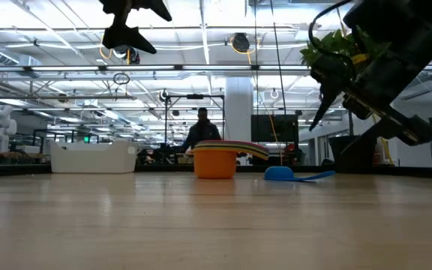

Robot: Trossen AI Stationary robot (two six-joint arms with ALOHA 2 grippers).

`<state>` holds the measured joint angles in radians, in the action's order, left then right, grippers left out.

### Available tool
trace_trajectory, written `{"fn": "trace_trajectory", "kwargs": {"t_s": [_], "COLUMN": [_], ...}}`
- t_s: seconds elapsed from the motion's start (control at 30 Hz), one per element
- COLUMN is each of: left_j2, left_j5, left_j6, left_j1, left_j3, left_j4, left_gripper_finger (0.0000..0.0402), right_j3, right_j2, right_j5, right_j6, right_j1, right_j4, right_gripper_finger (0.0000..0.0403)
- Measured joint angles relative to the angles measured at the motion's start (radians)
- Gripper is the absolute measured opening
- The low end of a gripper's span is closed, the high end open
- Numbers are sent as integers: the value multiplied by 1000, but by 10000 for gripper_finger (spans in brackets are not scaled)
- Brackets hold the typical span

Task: Nest measuring cups in basket
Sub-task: Stack the blue measuring cup into the red measuring cup

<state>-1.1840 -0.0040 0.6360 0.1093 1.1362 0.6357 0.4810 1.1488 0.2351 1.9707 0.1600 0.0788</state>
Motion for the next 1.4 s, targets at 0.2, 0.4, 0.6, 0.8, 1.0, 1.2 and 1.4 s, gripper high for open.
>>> {"fn": "trace_trajectory", "kwargs": {"t_s": [0.2, 0.4, 0.6, 0.8, 1.0, 1.2, 1.4], "left_j2": [-8, -8, -8, -8, -8, -8, -8], "left_j5": [-24, -24, -25, -31, -44, -45, -45], "left_j6": [-14, 15, 32, 31, 38, 65, 104], "left_j1": [2, 2, 2, 2, 2, -4, -27], "left_j3": [0, 0, 0, 0, 0, 0, 0], "left_j4": [-1, 3, 3, 0, -4, -16, -57], "left_gripper_finger": [351, 351, 351, 351, 351, 351, 351], "right_j3": [-32, -78, -111, -129, -127, -126, -126], "right_j2": [0, 0, 0, 50, 162, 249, 283], "right_j5": [2, 4, 3, 0, 3, 14, 58], "right_j6": [30, 72, 108, 106, 86, 85, 88], "right_j1": [-1, -1, -1, -1, -1, -3, -5], "right_j4": [-2, 0, -28, -141, -292, -379, -415], "right_gripper_finger": [258, 258, 258, 258, 258, 258, 244]}}
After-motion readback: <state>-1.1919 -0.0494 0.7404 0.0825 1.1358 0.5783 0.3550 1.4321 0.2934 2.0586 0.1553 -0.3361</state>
